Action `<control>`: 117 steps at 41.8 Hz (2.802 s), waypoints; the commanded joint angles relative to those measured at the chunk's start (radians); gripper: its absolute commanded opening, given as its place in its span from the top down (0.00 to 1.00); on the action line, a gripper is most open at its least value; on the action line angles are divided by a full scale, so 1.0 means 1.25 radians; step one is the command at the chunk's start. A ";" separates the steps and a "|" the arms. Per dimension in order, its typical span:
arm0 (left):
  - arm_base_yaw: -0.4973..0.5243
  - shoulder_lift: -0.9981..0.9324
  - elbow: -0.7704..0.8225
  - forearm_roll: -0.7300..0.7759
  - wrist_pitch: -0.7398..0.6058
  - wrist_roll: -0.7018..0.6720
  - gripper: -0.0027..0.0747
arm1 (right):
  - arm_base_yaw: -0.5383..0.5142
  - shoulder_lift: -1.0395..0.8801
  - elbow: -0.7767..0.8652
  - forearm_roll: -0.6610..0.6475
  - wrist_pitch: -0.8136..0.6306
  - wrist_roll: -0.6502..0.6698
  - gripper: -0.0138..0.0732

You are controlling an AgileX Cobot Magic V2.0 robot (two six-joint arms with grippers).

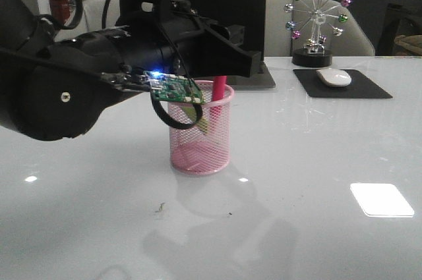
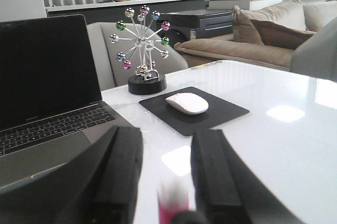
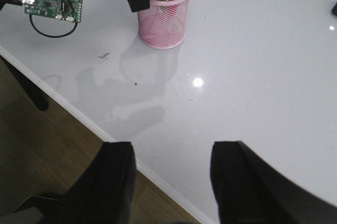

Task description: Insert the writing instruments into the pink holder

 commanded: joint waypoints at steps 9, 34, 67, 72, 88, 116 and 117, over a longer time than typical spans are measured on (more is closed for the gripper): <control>-0.006 -0.150 -0.022 0.011 0.111 -0.006 0.50 | 0.001 0.001 -0.022 -0.005 -0.056 -0.001 0.34; -0.006 -0.735 -0.022 0.011 1.122 -0.006 0.50 | 0.001 0.001 -0.022 -0.005 -0.056 -0.001 0.34; -0.006 -1.159 0.154 0.159 1.435 -0.026 0.50 | 0.001 0.001 -0.022 -0.006 -0.048 -0.001 0.34; -0.006 -1.159 0.162 0.168 1.453 -0.060 0.50 | 0.001 0.001 -0.022 -0.006 -0.047 -0.001 0.34; -0.006 -1.159 0.169 0.233 1.463 -0.161 0.74 | 0.001 0.001 -0.022 -0.012 -0.043 -0.001 0.53; -0.006 -1.159 0.169 0.233 1.467 -0.161 0.85 | 0.001 0.001 -0.022 -0.012 -0.038 -0.001 0.81; -0.006 -1.159 0.169 0.233 1.467 -0.161 0.85 | 0.001 0.001 -0.022 -0.012 -0.038 -0.001 0.81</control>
